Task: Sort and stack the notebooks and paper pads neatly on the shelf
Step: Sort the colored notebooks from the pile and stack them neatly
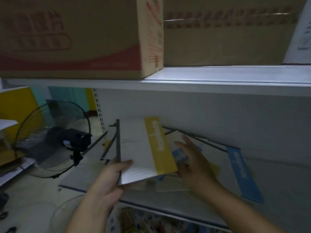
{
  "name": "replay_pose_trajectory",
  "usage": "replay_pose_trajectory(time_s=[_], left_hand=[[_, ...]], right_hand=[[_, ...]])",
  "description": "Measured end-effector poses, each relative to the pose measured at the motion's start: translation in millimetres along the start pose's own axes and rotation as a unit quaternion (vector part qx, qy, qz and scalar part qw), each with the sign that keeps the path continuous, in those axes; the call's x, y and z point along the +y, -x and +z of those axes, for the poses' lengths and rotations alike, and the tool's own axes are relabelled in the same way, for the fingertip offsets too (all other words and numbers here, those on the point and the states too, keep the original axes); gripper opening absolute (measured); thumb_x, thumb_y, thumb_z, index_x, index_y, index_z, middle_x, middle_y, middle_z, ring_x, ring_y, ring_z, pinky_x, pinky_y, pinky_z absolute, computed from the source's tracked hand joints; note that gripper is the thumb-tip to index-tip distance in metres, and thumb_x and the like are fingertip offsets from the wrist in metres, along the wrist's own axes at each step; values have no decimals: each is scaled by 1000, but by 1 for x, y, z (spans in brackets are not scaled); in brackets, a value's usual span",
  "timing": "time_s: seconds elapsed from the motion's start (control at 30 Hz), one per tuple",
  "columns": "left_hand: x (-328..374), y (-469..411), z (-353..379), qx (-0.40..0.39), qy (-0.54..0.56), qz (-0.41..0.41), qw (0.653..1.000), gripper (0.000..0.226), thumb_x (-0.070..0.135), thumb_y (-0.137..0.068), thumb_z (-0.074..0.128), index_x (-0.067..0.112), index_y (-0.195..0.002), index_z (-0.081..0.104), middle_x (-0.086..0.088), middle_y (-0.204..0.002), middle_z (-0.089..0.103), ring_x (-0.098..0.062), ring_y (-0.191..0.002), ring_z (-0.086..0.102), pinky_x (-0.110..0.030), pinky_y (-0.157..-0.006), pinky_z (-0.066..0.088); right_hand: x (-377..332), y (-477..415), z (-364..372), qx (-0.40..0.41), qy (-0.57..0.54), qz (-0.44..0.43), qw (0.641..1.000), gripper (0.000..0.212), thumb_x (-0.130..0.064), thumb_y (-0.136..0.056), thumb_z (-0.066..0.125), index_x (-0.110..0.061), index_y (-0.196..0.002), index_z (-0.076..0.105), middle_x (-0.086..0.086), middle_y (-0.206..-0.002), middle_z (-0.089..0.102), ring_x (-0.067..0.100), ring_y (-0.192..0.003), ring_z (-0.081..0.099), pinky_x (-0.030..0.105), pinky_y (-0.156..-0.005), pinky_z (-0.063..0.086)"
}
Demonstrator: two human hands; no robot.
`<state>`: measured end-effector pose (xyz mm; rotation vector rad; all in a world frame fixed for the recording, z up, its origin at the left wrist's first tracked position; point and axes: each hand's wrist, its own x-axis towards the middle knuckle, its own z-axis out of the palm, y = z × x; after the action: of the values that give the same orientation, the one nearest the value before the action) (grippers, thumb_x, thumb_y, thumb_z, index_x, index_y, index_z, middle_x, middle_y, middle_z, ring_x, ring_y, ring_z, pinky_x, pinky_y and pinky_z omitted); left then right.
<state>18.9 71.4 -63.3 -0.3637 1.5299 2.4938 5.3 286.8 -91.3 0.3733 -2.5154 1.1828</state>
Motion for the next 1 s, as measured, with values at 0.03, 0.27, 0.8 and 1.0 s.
replay_pose_trajectory(time_s=[0.03, 0.27, 0.8, 1.0], left_hand=[[11, 1, -11, 18, 10, 32, 999, 23, 0, -90, 50, 10, -108, 58, -12, -93, 65, -29, -85, 61, -35, -54, 59], [48, 23, -92, 90, -8, 133, 987, 51, -7, -90, 43, 30, -124, 52, -8, -110, 63, -30, -96, 59, -40, -60, 59], [36, 51, -122, 106, -45, 106, 988, 22, 11, -93, 52, 28, -102, 61, -11, -101, 67, -34, -92, 61, -45, -75, 50], [25, 41, -97, 81, -73, 106, 988, 29, 4, -91, 51, 27, -107, 60, -9, -92, 70, -30, -86, 60, -38, -68, 46]], right_hand=[[-5, -6, 7, -31, 18, 56, 998, 52, -18, -95, 51, -36, -141, 35, -27, -152, 0, 3, -143, 12, 23, -106, 35], [-55, -46, 82, -216, 224, -23, 950, 67, -40, -94, 46, -28, -150, 11, -4, -159, -10, 17, -146, -12, 40, -119, -3], [-66, -14, 75, 63, 19, -225, 972, 29, -17, -86, 53, -10, -108, 70, 6, -113, 69, 18, -111, 58, 14, -100, 36], [-72, 10, 78, -120, 25, -325, 938, 32, -20, -83, 52, -21, -111, 67, -1, -130, 59, 19, -127, 48, 27, -108, 35]])
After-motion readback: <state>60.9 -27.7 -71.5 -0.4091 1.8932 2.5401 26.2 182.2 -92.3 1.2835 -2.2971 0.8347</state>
